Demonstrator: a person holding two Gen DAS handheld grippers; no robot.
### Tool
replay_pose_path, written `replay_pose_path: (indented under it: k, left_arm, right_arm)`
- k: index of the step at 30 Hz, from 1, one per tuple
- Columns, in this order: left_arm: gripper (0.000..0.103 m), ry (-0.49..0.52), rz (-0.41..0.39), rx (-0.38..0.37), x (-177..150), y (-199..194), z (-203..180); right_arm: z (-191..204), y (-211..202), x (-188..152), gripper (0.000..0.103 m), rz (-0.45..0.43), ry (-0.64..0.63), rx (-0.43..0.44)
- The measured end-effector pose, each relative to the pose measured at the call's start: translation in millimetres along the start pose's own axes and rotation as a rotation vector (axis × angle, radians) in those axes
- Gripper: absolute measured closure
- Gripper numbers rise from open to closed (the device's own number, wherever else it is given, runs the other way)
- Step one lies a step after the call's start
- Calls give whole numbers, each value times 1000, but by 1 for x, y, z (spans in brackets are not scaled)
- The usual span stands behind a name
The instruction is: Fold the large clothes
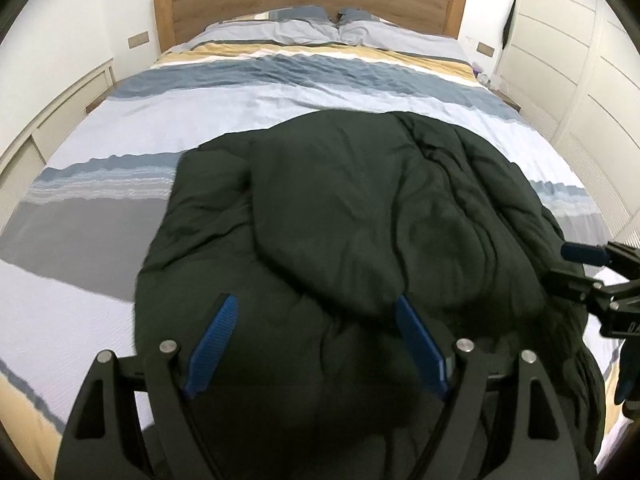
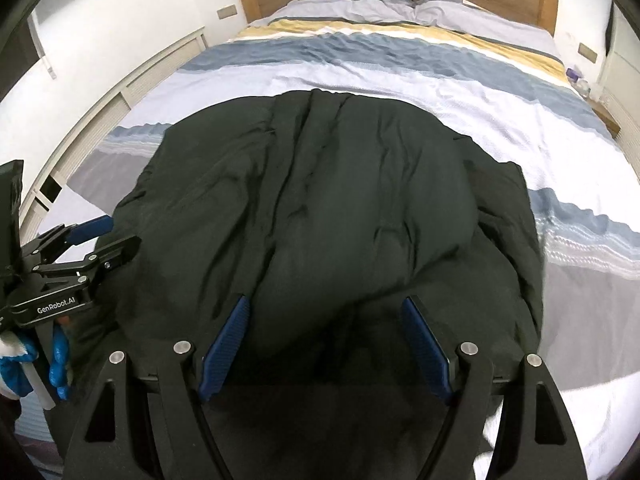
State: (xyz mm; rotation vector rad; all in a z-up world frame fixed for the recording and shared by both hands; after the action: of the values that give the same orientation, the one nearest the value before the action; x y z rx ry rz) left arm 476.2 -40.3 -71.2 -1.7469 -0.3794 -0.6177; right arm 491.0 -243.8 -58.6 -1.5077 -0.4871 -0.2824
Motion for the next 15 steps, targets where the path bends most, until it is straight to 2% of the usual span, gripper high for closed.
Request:
replay_pose_path:
  k: [7,15]
  left_arm:
    - [22,23,16,23,-21,-39,-1]
    - [22,36,5,38,-34,-86,-1]
  right_arm:
    - [-3,-38,-22,24,9,14,-13]
    - [-22,-81,-56,22,36,45,-72]
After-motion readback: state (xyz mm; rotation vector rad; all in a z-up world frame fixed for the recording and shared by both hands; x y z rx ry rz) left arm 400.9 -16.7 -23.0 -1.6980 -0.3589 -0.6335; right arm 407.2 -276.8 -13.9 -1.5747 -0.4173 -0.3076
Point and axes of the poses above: each gripper's, at about its wrist camera, not at the fingertips, and y roughly the way its jaws point, z to its left, x to its top, the point moved 2 cm from there along y, roughly the way its jaws point, and after that the axes turned 8 degrees about -x, right-handed, at the moved point
